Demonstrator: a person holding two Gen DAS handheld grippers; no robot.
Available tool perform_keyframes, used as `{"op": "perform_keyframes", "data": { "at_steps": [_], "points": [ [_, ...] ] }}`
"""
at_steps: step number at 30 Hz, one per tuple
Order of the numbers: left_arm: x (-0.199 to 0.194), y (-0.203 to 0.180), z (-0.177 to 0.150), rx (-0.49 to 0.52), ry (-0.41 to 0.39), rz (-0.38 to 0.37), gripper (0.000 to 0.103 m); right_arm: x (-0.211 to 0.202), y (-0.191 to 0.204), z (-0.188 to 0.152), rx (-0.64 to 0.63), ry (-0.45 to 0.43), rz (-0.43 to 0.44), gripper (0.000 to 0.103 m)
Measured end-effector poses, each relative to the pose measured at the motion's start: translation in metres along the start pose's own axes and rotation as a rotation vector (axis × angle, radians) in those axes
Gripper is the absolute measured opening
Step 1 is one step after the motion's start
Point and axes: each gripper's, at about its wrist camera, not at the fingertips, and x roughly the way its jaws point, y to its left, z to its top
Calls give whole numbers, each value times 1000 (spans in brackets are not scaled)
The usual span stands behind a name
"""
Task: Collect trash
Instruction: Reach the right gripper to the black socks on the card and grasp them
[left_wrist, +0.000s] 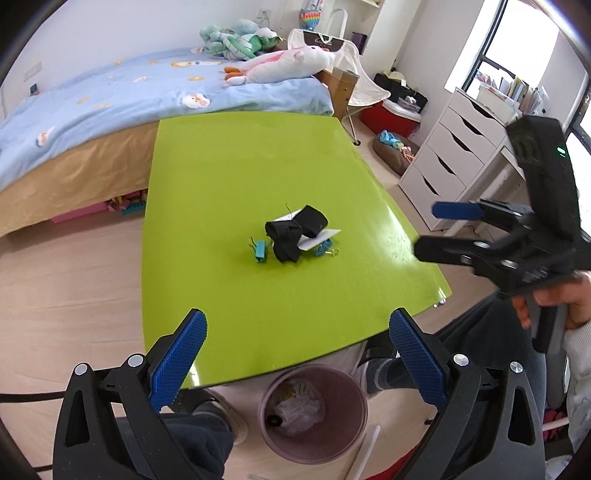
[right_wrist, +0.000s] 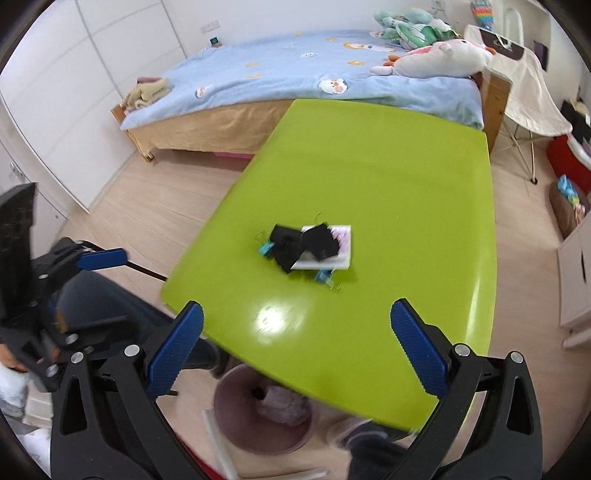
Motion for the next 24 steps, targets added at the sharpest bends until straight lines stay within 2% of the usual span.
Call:
{"op": "perform_keyframes", "data": {
  "at_steps": [9, 16, 24],
  "points": [
    [7, 4, 3, -6, 11, 3, 95, 64, -7, 39, -137, 110, -39, 99],
    [10, 12, 2, -26, 19, 4, 95, 107, -9, 50, -195, 209, -48, 98],
    [18, 20, 1, -52, 34, -1, 95, 135, -8, 50, -250, 283, -73, 70]
  ]
}}
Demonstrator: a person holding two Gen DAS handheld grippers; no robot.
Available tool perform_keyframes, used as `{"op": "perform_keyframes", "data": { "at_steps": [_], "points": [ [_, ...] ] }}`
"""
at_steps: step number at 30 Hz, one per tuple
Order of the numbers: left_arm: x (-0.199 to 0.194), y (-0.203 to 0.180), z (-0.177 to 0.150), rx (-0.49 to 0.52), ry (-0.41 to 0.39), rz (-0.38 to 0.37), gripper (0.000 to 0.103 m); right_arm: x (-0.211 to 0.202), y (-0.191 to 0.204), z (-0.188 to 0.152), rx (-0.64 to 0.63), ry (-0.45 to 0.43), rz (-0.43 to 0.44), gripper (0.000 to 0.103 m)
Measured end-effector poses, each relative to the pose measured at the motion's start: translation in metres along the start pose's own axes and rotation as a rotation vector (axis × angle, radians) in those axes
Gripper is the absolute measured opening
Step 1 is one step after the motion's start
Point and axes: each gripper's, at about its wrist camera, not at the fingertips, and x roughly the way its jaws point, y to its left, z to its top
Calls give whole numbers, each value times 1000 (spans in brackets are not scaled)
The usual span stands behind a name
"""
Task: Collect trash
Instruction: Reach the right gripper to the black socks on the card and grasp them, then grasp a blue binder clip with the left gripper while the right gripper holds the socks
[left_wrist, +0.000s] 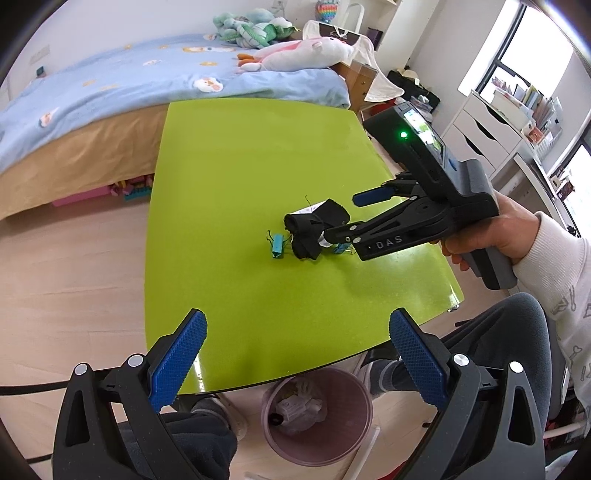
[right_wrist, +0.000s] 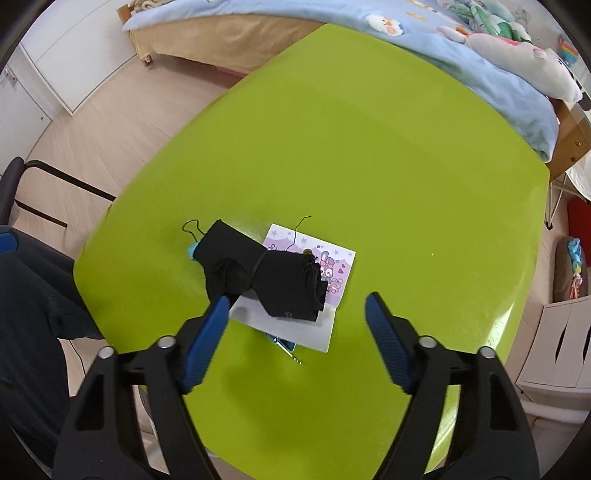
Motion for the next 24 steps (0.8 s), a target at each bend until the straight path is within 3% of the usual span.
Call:
{"op": "perform_keyframes", "data": {
  "at_steps": [7, 11, 17, 24],
  "points": [
    [5, 3, 1, -6, 10, -6, 95, 9, 2, 5, -20, 13, 3, 54],
    [6, 3, 1, -4, 14, -9, 95, 12, 2, 6, -23, 19, 8, 34],
    [8, 3, 3, -6, 15, -12, 95, 6, -1, 3, 4, -10, 24, 25],
    [11, 1, 10, 18, 9, -4, 95, -19, -10, -5, 104, -90, 62, 25]
  ]
}}
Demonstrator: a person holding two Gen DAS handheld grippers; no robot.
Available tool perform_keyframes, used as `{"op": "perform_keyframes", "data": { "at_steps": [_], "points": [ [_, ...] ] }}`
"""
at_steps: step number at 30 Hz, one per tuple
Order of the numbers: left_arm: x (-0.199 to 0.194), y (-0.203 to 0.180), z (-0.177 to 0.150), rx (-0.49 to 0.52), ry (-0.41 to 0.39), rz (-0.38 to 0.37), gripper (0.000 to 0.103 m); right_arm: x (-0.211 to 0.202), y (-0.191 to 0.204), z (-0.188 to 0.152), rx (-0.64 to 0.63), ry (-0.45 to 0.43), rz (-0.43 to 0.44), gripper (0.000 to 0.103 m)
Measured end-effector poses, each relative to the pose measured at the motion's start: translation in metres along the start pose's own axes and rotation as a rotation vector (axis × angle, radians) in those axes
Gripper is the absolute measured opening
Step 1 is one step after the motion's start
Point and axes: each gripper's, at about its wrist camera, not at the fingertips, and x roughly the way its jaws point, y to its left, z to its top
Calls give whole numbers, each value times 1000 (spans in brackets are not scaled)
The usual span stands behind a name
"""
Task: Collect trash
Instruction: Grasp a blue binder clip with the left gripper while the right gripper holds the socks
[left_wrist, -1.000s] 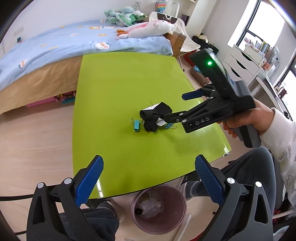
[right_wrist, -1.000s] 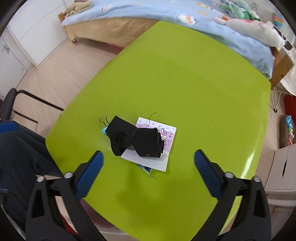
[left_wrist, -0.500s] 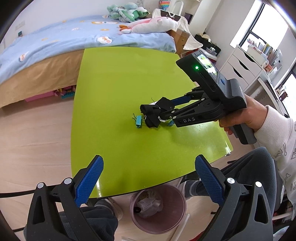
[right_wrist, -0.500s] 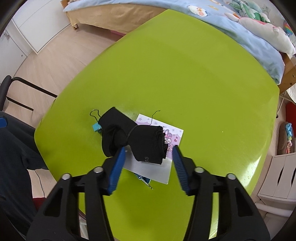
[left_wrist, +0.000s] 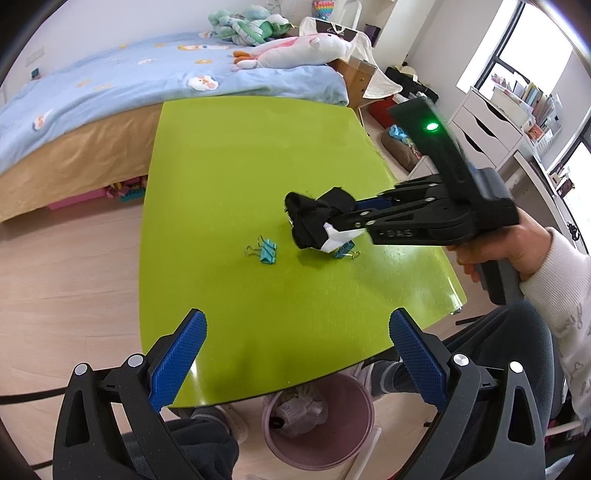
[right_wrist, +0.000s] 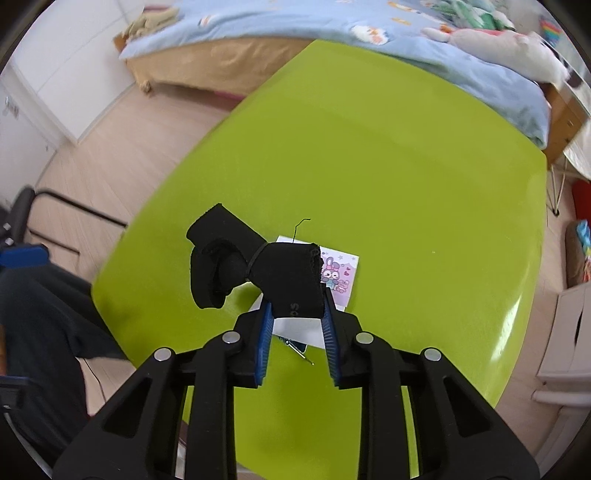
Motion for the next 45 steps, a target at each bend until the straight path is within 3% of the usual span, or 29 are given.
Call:
{"op": "perform_keyframes", "data": {
  "at_steps": [9, 17, 25, 28, 30, 32, 39, 45],
  "points": [
    [19, 1, 23, 48, 23, 26, 95, -37, -18, -17, 140, -74, 16, 25],
    [58, 12, 44, 57, 100, 47, 95, -48, -28, -37, 182, -85, 19, 25],
    [97, 27, 56, 18, 170, 16, 94, -52, -38, -48, 211, -85, 14, 25],
    [108, 28, 57, 14, 192, -4, 73, -52, -42, -51, 219, -83, 14, 25],
    [113, 28, 56, 9, 203, -5, 65, -52, -44, -53, 223, -82, 13, 25],
    [117, 31, 56, -10, 210, -14, 47, -52, -45, -54, 226, -82, 13, 25],
    [120, 32, 58, -22, 202, -24, 5, -50, -46, -57, 234, -79, 15, 25],
    [109, 25, 58, 2, 184, -12, 1, -50, -45, -60, 235, -86, 17, 25]
  ]
}}
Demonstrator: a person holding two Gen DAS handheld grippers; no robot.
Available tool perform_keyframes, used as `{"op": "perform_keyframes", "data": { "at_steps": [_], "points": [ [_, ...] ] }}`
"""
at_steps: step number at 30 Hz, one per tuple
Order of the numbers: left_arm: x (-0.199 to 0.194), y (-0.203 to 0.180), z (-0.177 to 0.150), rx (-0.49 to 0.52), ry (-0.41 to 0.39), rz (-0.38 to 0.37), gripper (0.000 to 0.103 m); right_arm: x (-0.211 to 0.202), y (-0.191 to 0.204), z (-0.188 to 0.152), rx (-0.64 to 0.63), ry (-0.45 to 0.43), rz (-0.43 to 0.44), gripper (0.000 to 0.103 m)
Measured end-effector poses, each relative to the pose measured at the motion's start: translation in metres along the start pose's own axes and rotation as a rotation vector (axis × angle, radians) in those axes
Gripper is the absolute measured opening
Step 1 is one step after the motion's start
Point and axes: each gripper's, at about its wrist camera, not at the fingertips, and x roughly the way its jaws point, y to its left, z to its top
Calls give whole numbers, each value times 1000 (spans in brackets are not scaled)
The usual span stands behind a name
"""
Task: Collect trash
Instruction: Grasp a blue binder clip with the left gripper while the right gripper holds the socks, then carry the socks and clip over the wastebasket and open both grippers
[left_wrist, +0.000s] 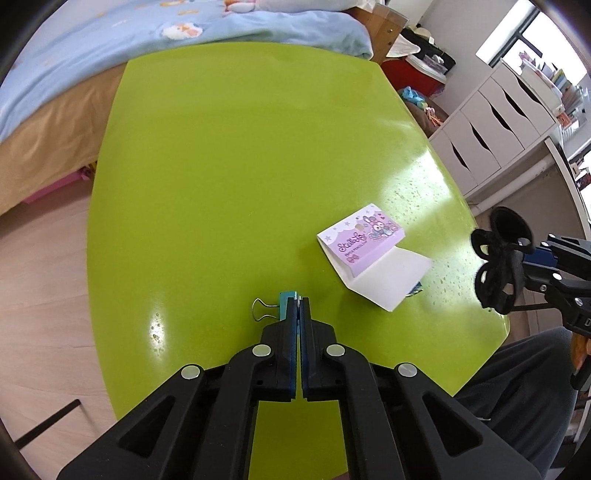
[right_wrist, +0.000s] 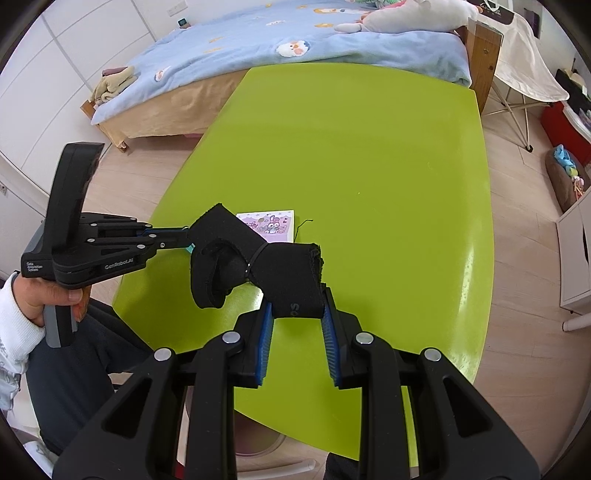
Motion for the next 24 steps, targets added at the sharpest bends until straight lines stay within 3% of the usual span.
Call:
{"op": "perform_keyframes", "data": {
  "at_steps": [10, 24],
  "points": [
    [-46, -28, -17, 76, -66, 31, 1, -22, 16, -16, -20, -38, 6, 25],
    [-103, -71, -80, 149, -154, 12, 1, -69, 58, -69, -78, -88, 16, 25]
  ]
}}
